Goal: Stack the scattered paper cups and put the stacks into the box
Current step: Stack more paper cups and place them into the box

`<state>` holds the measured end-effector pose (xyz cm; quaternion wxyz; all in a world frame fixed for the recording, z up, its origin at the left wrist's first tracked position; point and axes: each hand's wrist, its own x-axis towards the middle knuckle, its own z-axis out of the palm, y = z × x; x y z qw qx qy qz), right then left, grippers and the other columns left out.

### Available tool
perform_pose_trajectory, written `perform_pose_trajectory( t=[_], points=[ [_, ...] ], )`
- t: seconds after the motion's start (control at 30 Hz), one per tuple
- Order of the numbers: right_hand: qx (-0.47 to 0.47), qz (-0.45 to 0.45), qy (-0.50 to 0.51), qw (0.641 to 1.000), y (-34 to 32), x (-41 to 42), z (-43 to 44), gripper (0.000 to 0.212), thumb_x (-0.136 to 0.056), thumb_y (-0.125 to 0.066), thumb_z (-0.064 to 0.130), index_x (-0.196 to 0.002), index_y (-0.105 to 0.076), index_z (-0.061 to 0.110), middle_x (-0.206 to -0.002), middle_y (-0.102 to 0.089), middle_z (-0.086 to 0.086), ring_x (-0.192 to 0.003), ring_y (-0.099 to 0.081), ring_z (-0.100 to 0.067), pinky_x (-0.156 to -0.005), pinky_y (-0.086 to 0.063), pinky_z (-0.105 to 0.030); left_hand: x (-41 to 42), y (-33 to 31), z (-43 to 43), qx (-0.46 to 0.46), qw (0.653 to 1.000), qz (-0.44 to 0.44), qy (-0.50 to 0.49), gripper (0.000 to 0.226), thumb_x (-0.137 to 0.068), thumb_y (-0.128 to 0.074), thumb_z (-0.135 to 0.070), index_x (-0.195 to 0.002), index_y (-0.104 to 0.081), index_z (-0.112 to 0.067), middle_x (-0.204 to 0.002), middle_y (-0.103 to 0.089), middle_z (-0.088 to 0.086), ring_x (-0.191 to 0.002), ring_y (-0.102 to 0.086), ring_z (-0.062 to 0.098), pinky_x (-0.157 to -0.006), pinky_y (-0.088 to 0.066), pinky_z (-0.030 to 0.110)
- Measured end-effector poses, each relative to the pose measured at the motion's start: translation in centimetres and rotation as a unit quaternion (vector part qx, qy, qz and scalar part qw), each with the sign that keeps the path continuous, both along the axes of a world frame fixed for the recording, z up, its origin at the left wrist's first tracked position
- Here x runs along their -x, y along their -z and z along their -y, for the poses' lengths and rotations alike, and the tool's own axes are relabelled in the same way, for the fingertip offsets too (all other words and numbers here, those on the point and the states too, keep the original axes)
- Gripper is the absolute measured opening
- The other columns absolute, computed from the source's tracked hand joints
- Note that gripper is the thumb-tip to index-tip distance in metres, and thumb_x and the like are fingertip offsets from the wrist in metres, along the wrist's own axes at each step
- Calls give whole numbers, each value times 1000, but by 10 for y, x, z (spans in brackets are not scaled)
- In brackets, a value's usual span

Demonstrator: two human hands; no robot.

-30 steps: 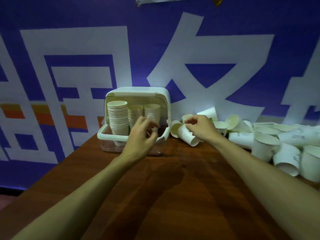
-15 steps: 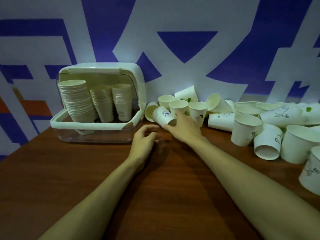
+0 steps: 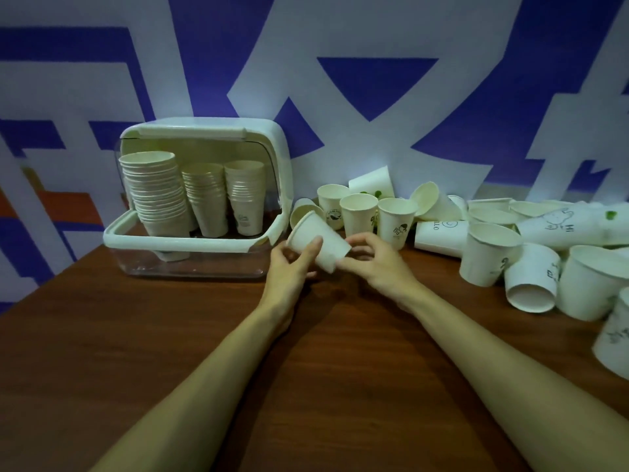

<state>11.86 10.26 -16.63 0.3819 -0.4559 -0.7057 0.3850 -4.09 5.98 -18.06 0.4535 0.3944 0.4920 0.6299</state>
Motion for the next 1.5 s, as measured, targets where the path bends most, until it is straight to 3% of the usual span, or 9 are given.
perform_pose_trajectory(
  t=[0.1,0.27,0.53,0.77,0.93,1.13,1.27,1.37,1.5],
  points=[
    [-24,96,-93,991,-2,-8,5,42,-77,-78,22,-116,-62,24,-111,-65,9,-100,-61,0,-87,-48,-18,0,2,1,-29,999,-25,-32,77,-70,-81,-40,-133,-46,-12,-119,-64,5,-104,-65,15,-89,-55,34],
    [-186,176,126,958,-17,-8,-32,35,-86,-64,19,-120,-61,18,-121,-55,-3,-112,-51,-19,-94,-41,-30,-1,3,5,-51,998,-37,3,83,-59,-89,-33,-126,-46,-12,-114,-67,2,-100,-68,14,-83,-58,36],
    [-267,360,170,878,-33,7,-77,27,-93,-57,31,-113,-68,16,-117,-60,-7,-115,-44,-29,-95,-35,-39,-4,1,9,-68,996,-58,30,60,-66,-79,-34,-119,-58,-18,-107,-69,1,-95,-69,14,-75,-58,32],
    [-239,68,200,948,-40,2,-54,20,-95,-54,29,-94,-67,15,-105,-61,-4,-100,-55,-22,-80,-36,-26,-4,-2,13,-68,992,-93,44,52,-75,-77,-26,-121,-55,-20,-105,-66,-6,-87,-67,1,-62,-51,13],
    [-165,-140,127,968,-63,-16,-18,15,-88,-57,36,-78,-65,27,-102,-63,-1,-95,-60,-16,-87,-53,-44,-6,-6,16,-76,985,-150,40,59,-72,-79,-30,-125,-52,-27,-113,-58,-14,-102,-56,4,-62,-51,16],
    [-201,94,-39,974,-55,-20,3,18,-85,-60,32,-82,-71,19,-94,-67,2,-92,-60,-16,-88,-48,-44,-8,-3,16,-108,974,-197,30,71,-65,-81,-36,-128,-51,-26,-121,-59,-7,-112,-54,6,-82,-49,21],
    [-164,145,-104,970,-55,-17,3,33,-93,-56,41,-117,-66,21,-115,-62,7,-108,-56,-10,-93,-46,-30,-6,-1,14,-126,973,-191,19,76,-69,-80,-42,-136,-45,-34,-126,-58,-7,-114,-55,7,-83,-52,22],
    [-191,106,21,976,-52,-19,-7,34,-96,-53,35,-126,-60,20,-129,-57,-1,-118,-53,-15,-97,-40,-26,-7,-5,17,-135,974,-179,27,75,-72,-73,-42,-134,-32,-56,-130,-52,-12,-112,-54,2,-75,-50,13],
    [-181,239,141,943,-35,-31,-31,60,-94,-53,21,-149,-30,14,-158,-25,-7,-146,-19,-22,-117,-20,-36,-9,-7,18,-129,972,-189,45,74,-77,-74,-35,-137,-33,-48,-129,-52,-7,-109,-53,3,-71,-49,11]
  ],
)
